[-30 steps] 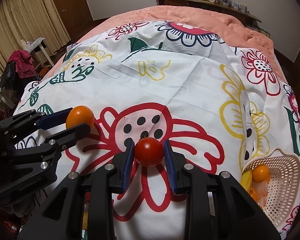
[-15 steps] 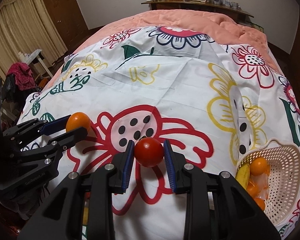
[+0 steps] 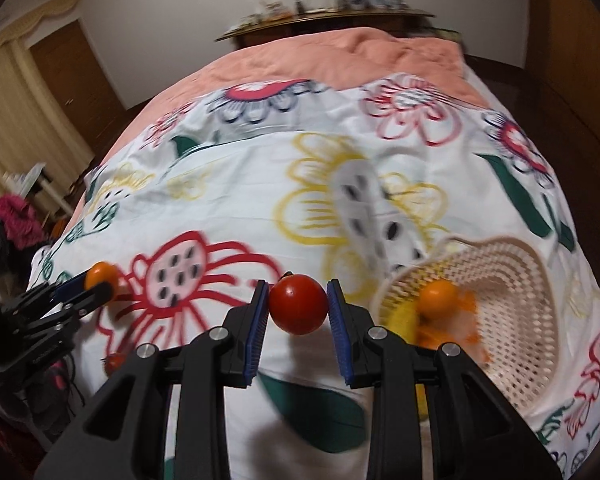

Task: Organize fruits
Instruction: 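Carry the tomato with the right gripper over the basket while the left gripper holds the orange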

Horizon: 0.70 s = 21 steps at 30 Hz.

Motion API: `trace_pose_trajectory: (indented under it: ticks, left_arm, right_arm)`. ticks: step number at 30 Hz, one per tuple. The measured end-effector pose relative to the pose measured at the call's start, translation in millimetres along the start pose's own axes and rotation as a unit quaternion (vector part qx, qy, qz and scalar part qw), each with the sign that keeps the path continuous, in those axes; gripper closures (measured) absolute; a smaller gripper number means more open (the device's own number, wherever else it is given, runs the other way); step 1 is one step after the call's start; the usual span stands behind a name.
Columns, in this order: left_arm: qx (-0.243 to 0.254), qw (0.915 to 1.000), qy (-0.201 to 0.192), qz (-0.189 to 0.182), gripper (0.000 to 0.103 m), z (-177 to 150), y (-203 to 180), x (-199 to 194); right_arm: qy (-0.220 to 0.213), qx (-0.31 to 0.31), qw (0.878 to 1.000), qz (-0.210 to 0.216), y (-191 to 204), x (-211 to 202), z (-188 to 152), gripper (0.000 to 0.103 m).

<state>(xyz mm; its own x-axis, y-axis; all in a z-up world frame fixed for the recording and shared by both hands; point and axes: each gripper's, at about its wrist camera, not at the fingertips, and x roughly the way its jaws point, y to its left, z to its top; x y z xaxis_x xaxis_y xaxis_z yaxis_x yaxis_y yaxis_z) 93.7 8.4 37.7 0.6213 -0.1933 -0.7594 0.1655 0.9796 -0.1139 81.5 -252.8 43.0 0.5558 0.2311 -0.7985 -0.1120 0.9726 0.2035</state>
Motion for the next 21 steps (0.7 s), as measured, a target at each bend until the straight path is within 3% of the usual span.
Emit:
trace_pose_trajectory:
  ticks: [12,21]
  left_arm:
    - [0.011,0.9999,0.000,0.001,0.064,1.8,-13.0,-3.5]
    - [0.017,0.9999,0.002,0.000,0.064,2.9,-21.1,-4.8]
  right_arm:
    - [-0.019,0.102,0.993,-0.050,-82.3,-14.2,-14.9,0.073]
    - [-0.006,0.154,0.986,-0.055,-118.3,-4.2,-28.5,0.072]
